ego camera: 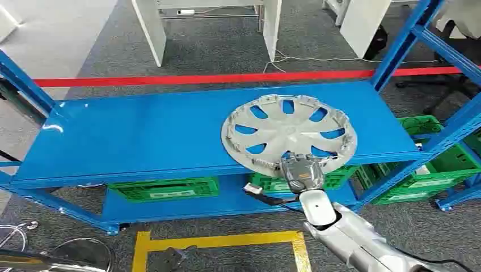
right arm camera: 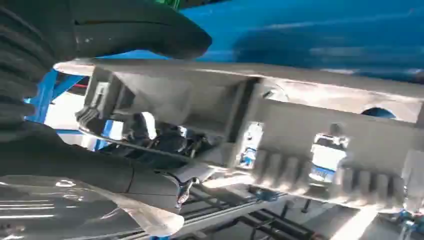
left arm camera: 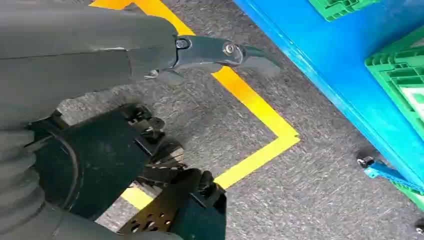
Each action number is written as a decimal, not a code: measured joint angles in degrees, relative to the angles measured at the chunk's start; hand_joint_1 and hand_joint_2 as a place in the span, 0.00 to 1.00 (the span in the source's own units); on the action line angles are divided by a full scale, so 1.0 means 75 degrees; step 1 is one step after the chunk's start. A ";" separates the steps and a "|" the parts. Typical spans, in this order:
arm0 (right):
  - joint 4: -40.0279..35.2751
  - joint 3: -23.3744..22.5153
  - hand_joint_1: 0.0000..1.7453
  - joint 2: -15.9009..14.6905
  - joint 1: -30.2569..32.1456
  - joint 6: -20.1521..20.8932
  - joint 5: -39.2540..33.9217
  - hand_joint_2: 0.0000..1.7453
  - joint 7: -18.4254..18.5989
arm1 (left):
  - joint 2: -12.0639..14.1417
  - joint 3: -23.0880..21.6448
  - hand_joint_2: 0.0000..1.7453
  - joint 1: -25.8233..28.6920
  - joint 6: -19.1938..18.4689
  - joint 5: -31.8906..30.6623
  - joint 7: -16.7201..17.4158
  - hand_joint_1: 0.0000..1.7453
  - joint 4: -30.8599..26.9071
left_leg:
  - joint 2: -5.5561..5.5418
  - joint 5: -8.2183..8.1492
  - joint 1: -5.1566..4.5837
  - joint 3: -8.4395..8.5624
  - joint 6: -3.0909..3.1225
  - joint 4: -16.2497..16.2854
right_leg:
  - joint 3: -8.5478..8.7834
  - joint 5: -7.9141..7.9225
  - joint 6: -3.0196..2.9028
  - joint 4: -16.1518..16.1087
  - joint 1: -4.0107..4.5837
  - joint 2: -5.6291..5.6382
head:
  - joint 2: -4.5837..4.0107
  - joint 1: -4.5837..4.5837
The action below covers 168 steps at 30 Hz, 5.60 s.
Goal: Take the parts from the cabinet and place them on the table.
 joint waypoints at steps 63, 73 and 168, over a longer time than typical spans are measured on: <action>-0.7811 -0.0924 1.00 -0.0953 0.2120 -0.1638 -0.0017 1.00 -0.2629 | 0.0041 0.0195 1.00 0.0091 -0.0277 0.0440 -0.0169 0.00 -0.0017 | 0.0009 0.0129 -0.0041 -0.0087 0.0214 -0.0069 | -0.0036 0.0129 0.0184 -0.0071 -0.0025 0.0021 | 0.0000 -0.0006; -0.8300 -0.1349 1.00 -0.0697 0.2467 -0.1638 -0.0015 1.00 -0.2961 | 0.0003 0.0239 1.00 0.0028 -0.0218 0.0478 -0.0175 0.00 -0.0012 | 0.0093 0.0243 0.0163 -0.0405 0.0124 0.0167 | -0.0040 -0.0179 0.0484 0.0256 -0.0202 -0.0023 | 0.0000 0.0073; -1.2042 -0.3075 1.00 -0.1040 0.4443 -0.1632 -0.0009 1.00 -0.4080 | -0.0868 0.2451 1.00 -0.0101 -0.1052 0.2471 0.1043 0.00 0.2498 | 0.0171 0.0428 -0.0179 -0.0820 0.0166 0.0407 | 0.0249 -0.0465 0.0171 0.0208 0.0019 -0.0010 | 0.0000 0.0090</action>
